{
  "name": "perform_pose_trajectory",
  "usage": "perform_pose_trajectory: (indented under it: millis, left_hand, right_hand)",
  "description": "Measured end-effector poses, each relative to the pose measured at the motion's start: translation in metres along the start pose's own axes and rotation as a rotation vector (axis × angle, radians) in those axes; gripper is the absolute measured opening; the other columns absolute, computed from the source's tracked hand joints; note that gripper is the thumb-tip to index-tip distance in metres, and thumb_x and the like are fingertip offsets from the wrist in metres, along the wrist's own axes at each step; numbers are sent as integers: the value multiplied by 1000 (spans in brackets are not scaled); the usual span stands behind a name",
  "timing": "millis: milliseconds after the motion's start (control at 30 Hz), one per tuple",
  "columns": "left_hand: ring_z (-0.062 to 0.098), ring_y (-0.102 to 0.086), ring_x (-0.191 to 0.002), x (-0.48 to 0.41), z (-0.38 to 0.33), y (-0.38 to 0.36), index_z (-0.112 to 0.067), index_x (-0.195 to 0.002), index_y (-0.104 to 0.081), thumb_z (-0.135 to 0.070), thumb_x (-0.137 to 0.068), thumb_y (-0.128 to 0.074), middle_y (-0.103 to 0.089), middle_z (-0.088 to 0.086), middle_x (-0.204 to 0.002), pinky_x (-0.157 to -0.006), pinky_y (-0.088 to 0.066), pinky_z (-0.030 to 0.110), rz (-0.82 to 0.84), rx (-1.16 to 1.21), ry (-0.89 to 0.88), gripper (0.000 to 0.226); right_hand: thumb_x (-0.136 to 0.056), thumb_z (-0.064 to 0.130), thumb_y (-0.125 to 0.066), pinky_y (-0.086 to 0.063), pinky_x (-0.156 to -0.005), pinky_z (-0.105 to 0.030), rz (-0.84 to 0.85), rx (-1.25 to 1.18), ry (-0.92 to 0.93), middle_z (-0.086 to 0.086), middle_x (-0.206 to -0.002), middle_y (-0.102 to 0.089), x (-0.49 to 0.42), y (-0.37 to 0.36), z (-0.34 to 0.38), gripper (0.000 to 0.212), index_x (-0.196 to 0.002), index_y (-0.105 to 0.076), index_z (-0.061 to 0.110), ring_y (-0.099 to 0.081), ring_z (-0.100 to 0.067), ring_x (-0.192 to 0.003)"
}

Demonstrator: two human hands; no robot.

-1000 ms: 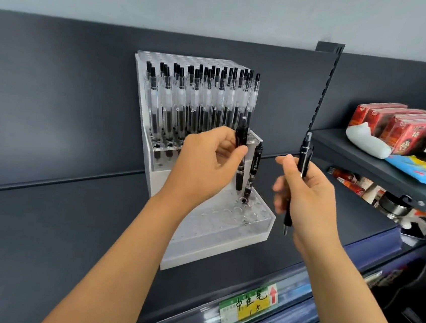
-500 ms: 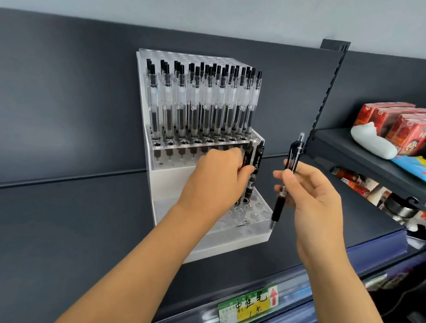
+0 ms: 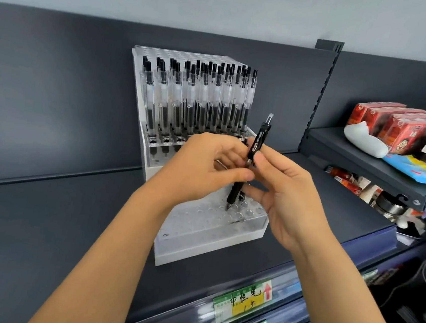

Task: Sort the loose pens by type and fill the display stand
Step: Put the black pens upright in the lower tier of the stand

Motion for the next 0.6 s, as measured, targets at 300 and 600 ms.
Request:
perform_pose_trajectory:
  millis: [300,600]
  left_hand:
    - [7,-69,-82,2,13,14,-9,-93,-66,-17,-83,-74,-73,0,-88,-74,-52,10,-230,-101,162,14]
    - [23,-65,-75,-2,38,-11,-7,-77,-60,-23,-83,-74,-69,7,-79,-68,-52,34,-98,-424,331,22]
  right_hand:
    - [-98,5,-47,-57,-83,-30,-197,382,193,12,-95,-69,10,32,8,29,-102,-69,23,-64,-5,-91]
    - [-100,8,-40,-31,-79,5,-59,918,242,24,-110,-52,21,26,1,35,-121,-58,29,-48,20,-95]
Point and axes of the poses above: each hand's wrist, its own x-axis away from the middle knuckle, its own y-axis out of the back of the hand, z = x × y, the point moved 7 cm from there along -x, towards the middle knuckle
